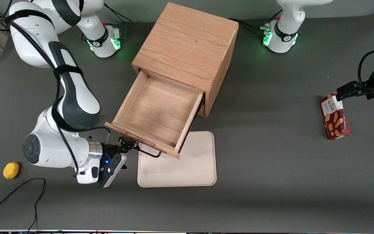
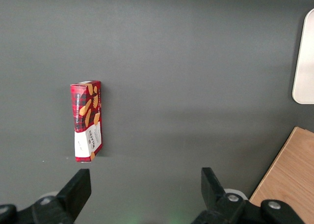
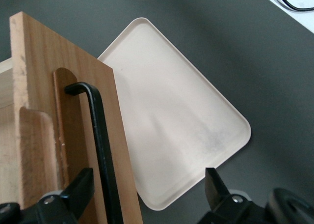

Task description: Open upper drawer

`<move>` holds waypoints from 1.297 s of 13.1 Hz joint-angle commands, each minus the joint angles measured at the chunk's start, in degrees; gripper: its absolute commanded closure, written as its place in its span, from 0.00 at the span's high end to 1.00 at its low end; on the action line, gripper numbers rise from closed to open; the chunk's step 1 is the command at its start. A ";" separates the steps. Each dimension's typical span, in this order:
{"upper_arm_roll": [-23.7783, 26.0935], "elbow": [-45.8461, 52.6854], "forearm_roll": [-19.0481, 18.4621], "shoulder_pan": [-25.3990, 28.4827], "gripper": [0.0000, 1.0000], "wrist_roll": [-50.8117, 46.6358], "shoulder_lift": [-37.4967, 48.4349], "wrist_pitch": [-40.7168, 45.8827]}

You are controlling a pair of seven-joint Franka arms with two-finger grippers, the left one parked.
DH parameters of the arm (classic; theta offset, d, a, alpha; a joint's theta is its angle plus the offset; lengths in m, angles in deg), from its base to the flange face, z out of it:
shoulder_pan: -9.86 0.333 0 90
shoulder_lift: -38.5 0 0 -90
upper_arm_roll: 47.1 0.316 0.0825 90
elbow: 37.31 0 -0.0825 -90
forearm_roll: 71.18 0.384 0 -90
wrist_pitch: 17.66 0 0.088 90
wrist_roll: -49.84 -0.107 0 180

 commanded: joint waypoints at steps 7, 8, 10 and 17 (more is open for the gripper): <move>-3.04 3.12 -0.55 -3.60 1.00 -4.71 7.68 13.48; -3.93 2.16 -2.21 -3.42 1.00 -6.81 9.27 14.71; -4.20 0.05 -8.61 -3.33 1.00 -12.35 12.08 21.11; -8.41 -41.32 -14.09 -3.42 1.00 -14.48 43.54 9.54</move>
